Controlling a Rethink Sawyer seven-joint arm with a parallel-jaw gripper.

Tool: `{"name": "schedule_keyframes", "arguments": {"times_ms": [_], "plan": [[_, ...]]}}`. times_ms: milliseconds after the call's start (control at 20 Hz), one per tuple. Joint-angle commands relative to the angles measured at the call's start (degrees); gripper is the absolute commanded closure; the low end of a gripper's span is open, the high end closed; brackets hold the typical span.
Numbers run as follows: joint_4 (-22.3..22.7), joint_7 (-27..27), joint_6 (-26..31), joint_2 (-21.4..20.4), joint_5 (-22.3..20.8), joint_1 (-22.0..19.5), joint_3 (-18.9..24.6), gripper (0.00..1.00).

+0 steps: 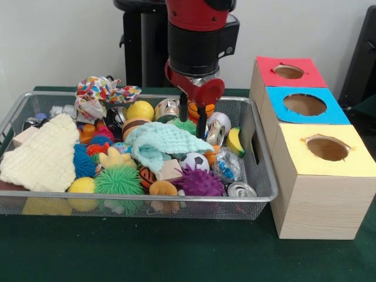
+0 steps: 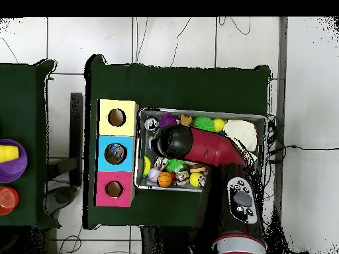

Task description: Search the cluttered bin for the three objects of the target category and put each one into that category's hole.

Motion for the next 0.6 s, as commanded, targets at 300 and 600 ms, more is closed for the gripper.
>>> {"name": "schedule_keyframes", "arguments": {"times_ms": [300,600], "plan": [[2.84,18.3,-0.11,2.02,3.58,8.93,-7.64,0.0],[2.45,21.51,1.37,3.05,6.91,9.81,-13.88,0.0]]}}
